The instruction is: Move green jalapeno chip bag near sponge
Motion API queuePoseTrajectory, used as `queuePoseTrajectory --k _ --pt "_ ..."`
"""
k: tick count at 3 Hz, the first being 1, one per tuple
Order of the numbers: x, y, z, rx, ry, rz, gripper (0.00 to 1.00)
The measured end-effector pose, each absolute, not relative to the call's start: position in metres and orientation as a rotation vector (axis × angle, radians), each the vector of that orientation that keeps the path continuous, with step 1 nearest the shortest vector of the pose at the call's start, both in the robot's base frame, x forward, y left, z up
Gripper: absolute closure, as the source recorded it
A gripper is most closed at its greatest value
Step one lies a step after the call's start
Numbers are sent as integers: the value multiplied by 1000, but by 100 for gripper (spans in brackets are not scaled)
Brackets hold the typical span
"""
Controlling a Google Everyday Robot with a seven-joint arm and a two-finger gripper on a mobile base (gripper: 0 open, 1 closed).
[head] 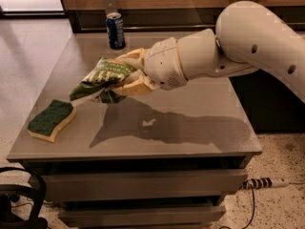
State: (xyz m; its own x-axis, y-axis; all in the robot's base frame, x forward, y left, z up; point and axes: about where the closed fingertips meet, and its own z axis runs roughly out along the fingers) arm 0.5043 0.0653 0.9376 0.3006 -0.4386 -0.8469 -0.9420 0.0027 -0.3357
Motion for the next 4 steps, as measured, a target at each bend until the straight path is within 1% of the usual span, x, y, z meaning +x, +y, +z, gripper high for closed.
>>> queuePoseTrajectory --k 2,3,4 --pt "502 70 939 -1609 1286 655 35" --pt "501 72 939 -1613 1283 656 13" --pt "500 74 939 -1616 1280 657 0"
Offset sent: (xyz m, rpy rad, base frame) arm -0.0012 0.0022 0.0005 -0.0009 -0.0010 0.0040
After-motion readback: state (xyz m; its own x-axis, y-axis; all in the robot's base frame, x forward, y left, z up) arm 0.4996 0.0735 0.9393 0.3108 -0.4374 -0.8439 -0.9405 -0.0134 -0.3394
